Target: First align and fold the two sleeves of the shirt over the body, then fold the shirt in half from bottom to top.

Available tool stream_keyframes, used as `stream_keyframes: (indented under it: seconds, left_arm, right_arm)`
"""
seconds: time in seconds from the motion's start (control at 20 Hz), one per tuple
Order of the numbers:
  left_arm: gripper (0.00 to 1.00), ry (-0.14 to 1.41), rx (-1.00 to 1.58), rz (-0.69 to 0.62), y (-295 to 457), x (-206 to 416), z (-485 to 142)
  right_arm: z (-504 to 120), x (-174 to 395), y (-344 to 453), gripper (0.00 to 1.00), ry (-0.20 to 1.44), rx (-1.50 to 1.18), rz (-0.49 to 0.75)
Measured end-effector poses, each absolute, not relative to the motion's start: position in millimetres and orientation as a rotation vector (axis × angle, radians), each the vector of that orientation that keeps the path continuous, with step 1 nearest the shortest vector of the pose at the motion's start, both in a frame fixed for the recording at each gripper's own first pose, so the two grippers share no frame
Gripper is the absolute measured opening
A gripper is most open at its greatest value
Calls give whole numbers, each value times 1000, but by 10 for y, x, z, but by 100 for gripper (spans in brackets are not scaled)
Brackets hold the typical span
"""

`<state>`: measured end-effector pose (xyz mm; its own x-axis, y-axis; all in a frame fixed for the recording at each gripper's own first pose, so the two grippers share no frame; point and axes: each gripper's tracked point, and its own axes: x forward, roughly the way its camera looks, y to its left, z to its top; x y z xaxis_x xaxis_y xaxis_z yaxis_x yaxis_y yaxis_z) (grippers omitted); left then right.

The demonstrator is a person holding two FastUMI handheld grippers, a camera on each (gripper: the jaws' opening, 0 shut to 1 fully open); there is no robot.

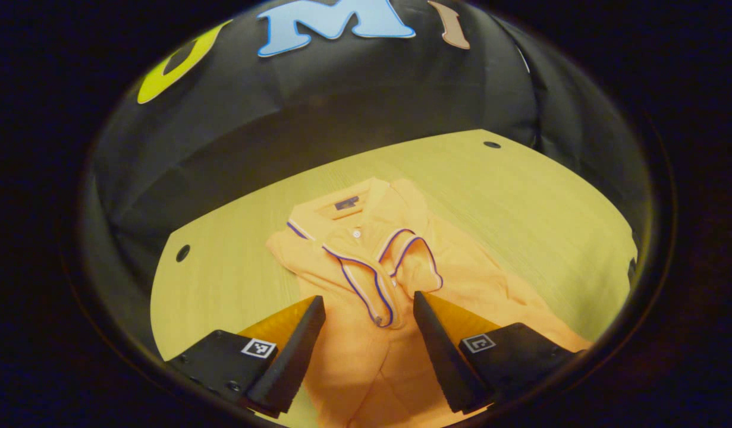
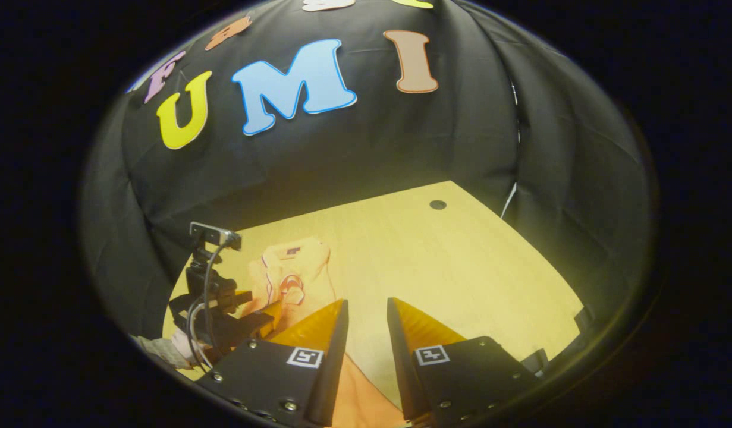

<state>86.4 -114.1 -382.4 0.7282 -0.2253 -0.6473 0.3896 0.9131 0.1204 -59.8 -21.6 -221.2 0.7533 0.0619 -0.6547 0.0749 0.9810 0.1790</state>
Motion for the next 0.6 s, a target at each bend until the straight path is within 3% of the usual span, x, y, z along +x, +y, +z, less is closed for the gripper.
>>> stream_keyframes:
  seconds: [0.15,0.3,0.45,0.5,0.55,0.6]
  left_arm:
    - [100,641,230,-322,-893,735,-3513]
    - [100,632,214,-305,-593,488,-3310]
    - [100,649,198,-277,-290,150,-3201]
    - [100,662,197,-271,-201,20,-3206]
    - [98,678,198,-264,-116,-116,-3221]
    - [98,699,195,-261,-43,-257,-3269]
  right_arm:
    - [-2269,-634,-159,39,736,168,39]
    - [-2379,-739,-69,46,776,138,101]
    - [-2591,-908,59,42,841,97,184]
    - [-2682,-984,128,46,875,83,227]
    - [-2768,-1037,153,61,901,60,251]
    - [-2863,-1116,184,63,931,37,279]
